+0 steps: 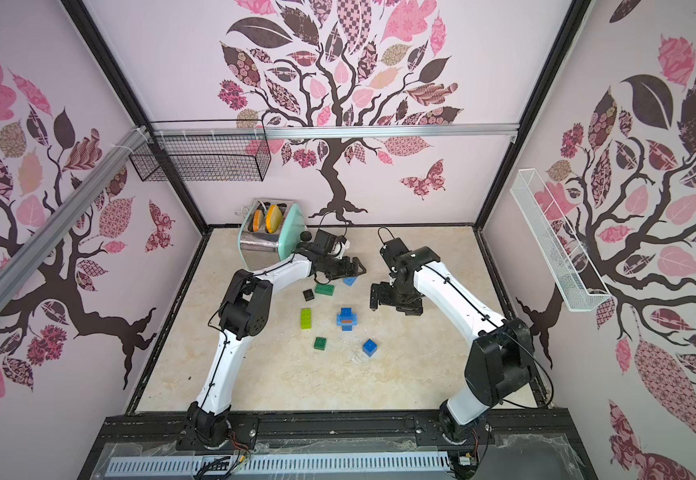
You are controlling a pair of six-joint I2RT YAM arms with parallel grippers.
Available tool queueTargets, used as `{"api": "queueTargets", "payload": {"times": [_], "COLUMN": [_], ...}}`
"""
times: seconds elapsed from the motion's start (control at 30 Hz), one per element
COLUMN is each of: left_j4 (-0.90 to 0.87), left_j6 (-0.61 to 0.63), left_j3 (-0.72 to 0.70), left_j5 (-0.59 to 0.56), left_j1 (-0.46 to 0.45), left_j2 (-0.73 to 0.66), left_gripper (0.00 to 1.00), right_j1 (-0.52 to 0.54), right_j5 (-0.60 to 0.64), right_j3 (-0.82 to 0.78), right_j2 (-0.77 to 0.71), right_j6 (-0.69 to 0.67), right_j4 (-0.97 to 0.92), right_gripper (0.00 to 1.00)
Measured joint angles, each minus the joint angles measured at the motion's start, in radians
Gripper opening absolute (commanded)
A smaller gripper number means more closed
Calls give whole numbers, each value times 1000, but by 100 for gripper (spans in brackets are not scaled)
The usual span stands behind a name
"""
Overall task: Assemble the letter f with lego
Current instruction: Move the lego brick at the center of the board.
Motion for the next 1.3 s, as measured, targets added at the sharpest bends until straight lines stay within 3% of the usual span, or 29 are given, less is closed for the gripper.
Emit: {"api": "queueTargets", "payload": {"times": [0.33, 0.53, 0.63, 0.8, 1.07, 1.3], "left_j4": [29, 100, 93, 11, -124, -279], "left_j6": [-20, -99, -131, -134, -153, -142], "left_j3": [25, -53, -194, -423, -761, -852], "left_j5": [145, 178, 166, 111, 86, 37], "left_j1": [-68, -25, 55, 172, 119, 128], "left_j2": [17, -48, -177, -496, -953, -1076], "left_gripper": [91, 91, 91, 91, 92, 92], "right_j1": [-58, -77, -77, -80, -81, -66], "right_j5": [-15, -19, -21, -84, -218, -269], "right_j3": [-20, -21, -9, 107, 307, 499], "right_j2": [-2, 5, 47, 246, 526, 709], "right_j6": [-2, 5, 7, 14, 16, 23], "right_j4": [20, 45, 74, 182, 435, 502], "right_gripper": [99, 100, 99, 98, 97, 96]}}
